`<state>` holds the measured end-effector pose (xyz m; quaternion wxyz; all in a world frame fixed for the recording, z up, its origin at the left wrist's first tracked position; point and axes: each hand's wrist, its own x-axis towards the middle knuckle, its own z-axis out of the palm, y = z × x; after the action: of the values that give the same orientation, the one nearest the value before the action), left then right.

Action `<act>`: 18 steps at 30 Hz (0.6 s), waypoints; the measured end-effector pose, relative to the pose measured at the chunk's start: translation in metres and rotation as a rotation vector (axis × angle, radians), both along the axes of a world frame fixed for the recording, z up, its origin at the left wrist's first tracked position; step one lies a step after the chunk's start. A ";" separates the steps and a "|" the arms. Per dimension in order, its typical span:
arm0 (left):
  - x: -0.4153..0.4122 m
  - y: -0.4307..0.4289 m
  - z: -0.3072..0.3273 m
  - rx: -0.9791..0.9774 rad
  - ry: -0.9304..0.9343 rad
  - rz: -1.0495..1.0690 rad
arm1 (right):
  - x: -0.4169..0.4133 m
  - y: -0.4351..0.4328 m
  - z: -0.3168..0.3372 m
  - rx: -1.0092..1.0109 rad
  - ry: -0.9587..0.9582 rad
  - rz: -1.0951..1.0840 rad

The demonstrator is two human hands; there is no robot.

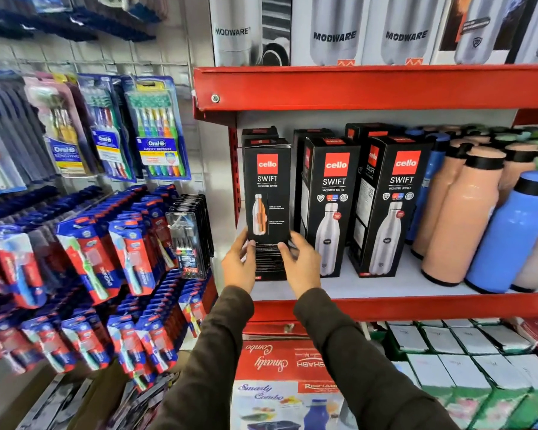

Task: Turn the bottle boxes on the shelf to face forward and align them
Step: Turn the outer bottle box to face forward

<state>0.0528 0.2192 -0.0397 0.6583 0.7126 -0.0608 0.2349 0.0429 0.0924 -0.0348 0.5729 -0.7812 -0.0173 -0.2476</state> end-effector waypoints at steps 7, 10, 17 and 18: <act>-0.008 0.010 0.012 -0.121 -0.046 -0.022 | -0.004 0.001 0.011 -0.060 -0.058 0.068; -0.012 0.011 0.012 -0.188 -0.072 0.006 | -0.006 0.004 0.016 -0.071 -0.075 0.082; -0.015 0.011 0.011 -0.187 -0.130 0.073 | -0.005 0.007 0.024 -0.038 -0.100 0.017; -0.014 0.012 0.011 -0.176 -0.142 0.077 | -0.005 0.006 0.024 -0.042 -0.103 0.016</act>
<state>0.0393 0.2316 -0.0283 0.7029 0.6355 -0.0591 0.3141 0.0375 0.0987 -0.0106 0.5566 -0.7792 -0.0583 -0.2822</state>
